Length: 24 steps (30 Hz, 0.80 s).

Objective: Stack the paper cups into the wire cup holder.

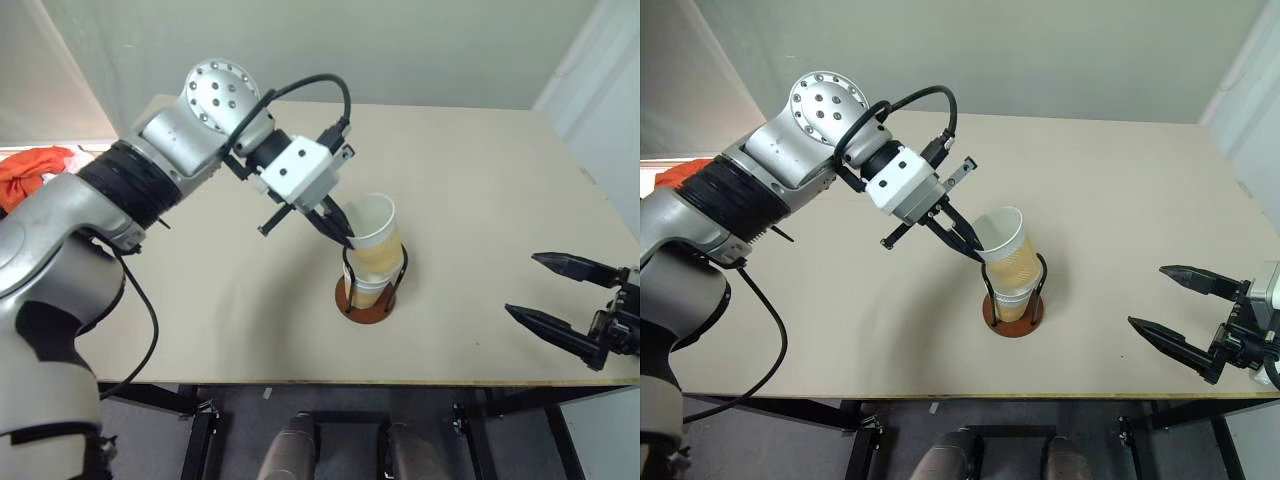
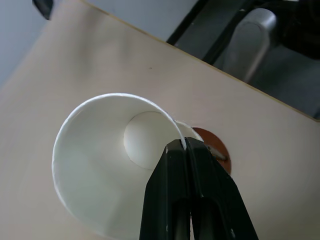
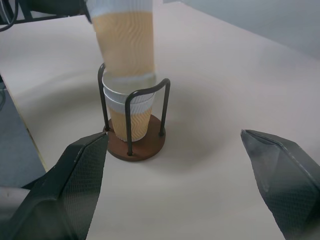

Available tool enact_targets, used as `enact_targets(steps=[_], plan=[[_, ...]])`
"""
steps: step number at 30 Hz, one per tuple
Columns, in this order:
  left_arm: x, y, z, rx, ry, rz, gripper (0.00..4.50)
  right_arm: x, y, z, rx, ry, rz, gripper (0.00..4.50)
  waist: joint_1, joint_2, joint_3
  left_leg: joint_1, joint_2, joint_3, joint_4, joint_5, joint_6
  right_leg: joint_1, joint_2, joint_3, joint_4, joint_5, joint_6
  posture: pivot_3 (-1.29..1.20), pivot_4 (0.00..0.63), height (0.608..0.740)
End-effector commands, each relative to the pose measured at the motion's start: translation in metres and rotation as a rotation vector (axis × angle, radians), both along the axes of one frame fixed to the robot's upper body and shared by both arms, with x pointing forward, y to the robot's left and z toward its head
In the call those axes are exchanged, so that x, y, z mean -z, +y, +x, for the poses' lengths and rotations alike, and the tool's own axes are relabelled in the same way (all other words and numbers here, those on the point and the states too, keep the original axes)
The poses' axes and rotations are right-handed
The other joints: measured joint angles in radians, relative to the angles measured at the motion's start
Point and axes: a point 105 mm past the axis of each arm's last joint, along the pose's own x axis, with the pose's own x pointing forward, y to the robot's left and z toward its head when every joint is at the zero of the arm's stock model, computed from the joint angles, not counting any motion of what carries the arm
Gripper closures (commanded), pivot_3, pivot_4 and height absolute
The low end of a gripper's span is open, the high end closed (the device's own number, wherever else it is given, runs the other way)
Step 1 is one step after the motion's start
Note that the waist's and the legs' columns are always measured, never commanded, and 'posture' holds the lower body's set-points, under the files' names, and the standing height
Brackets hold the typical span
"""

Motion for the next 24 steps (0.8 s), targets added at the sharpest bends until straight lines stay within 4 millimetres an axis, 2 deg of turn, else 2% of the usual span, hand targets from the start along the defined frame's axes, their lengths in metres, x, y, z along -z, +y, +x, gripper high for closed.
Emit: enact_targets(steps=[1,4,23,24], plan=[[-0.014,-0.001,-0.007,0.061,-0.051,0.013,4.48,-0.006,0.003,-0.002,-0.004,-0.036,-0.01,0.0,-0.001,0.0,0.0,0.0,0.0,0.0,0.0,0.0,0.0,0.0,0.0,0.001,0.0,0.0,0.0,0.0,0.15,0.74],[-0.012,-0.002,-0.001,0.05,-0.075,0.026,4.48,-0.006,0.004,-0.002,0.0,-0.038,-0.01,0.0,-0.001,0.0,0.0,0.001,0.0,0.002,0.0,0.0,0.0,0.0,0.001,0.004,0.0,0.0,-0.001,0.0,0.15,0.74],[0.0,0.008,0.005,0.033,-0.12,0.13,4.48,-0.003,0.004,0.003,0.015,-0.041,-0.006,0.0,-0.005,0.0,0.0,0.001,-0.001,0.005,0.0,-0.001,-0.002,0.001,0.001,0.009,-0.005,0.0,0.001,0.0,0.15,0.74],[0.0,0.007,0.005,0.034,-0.116,0.13,4.31,-0.003,0.004,0.003,0.016,-0.04,-0.006,0.0,-0.004,0.0,0.0,0.001,-0.001,0.005,0.0,-0.001,-0.002,0.001,0.001,0.008,-0.005,0.0,0.001,0.0,0.15,0.74]])
